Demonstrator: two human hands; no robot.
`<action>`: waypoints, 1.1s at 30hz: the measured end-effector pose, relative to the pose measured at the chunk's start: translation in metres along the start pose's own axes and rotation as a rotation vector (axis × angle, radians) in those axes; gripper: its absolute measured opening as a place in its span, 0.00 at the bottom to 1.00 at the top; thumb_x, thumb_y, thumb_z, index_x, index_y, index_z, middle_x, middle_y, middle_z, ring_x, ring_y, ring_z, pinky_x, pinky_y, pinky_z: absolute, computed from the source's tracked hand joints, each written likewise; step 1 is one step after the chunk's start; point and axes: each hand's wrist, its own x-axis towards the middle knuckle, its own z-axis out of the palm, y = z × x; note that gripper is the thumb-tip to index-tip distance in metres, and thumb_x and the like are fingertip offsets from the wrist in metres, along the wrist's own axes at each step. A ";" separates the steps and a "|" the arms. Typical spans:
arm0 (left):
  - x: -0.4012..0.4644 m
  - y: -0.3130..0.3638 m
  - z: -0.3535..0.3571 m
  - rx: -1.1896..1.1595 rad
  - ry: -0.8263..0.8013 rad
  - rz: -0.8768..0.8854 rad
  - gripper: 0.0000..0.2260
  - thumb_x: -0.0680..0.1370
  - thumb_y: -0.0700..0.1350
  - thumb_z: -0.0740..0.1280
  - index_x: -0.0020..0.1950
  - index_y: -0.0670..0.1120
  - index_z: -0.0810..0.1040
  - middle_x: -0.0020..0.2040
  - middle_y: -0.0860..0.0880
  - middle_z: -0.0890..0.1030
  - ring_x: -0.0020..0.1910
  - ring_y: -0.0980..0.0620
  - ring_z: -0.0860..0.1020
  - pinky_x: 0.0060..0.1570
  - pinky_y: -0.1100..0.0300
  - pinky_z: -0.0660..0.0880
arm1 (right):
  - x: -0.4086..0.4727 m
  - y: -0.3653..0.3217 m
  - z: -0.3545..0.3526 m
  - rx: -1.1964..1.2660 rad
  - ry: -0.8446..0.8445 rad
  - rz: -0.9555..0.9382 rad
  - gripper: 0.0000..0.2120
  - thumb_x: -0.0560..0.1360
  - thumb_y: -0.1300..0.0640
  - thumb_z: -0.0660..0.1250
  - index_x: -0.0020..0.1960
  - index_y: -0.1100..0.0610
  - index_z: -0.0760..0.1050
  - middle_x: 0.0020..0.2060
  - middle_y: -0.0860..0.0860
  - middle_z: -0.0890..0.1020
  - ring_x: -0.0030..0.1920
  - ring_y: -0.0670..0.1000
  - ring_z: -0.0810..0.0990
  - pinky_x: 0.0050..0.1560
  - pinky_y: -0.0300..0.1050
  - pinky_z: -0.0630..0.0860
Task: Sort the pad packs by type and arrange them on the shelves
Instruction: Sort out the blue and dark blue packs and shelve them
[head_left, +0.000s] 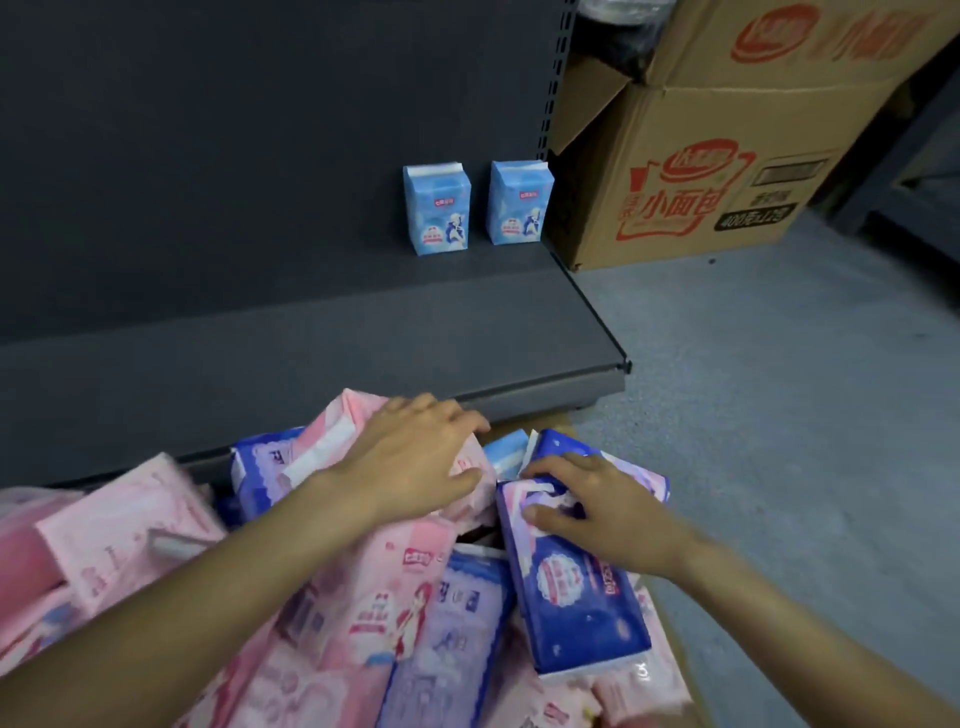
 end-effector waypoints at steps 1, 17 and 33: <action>-0.003 0.001 0.007 0.019 -0.028 -0.002 0.23 0.78 0.60 0.59 0.72 0.57 0.64 0.70 0.54 0.69 0.68 0.51 0.66 0.67 0.56 0.58 | -0.007 0.002 0.003 -0.024 -0.026 -0.007 0.31 0.67 0.30 0.50 0.62 0.45 0.71 0.55 0.44 0.77 0.59 0.48 0.73 0.59 0.44 0.69; -0.004 0.007 0.027 0.106 -0.079 0.039 0.19 0.78 0.59 0.57 0.68 0.57 0.72 0.67 0.58 0.73 0.67 0.53 0.67 0.71 0.51 0.52 | 0.053 0.021 -0.005 -0.394 -0.083 0.051 0.20 0.77 0.44 0.62 0.66 0.50 0.70 0.58 0.52 0.80 0.59 0.55 0.77 0.60 0.47 0.70; -0.005 0.004 0.029 0.041 0.007 -0.011 0.19 0.78 0.60 0.57 0.67 0.57 0.71 0.65 0.56 0.75 0.65 0.54 0.70 0.71 0.55 0.53 | 0.087 0.036 -0.009 -0.563 -0.099 -0.197 0.31 0.69 0.49 0.72 0.69 0.48 0.67 0.63 0.47 0.72 0.63 0.51 0.71 0.60 0.45 0.66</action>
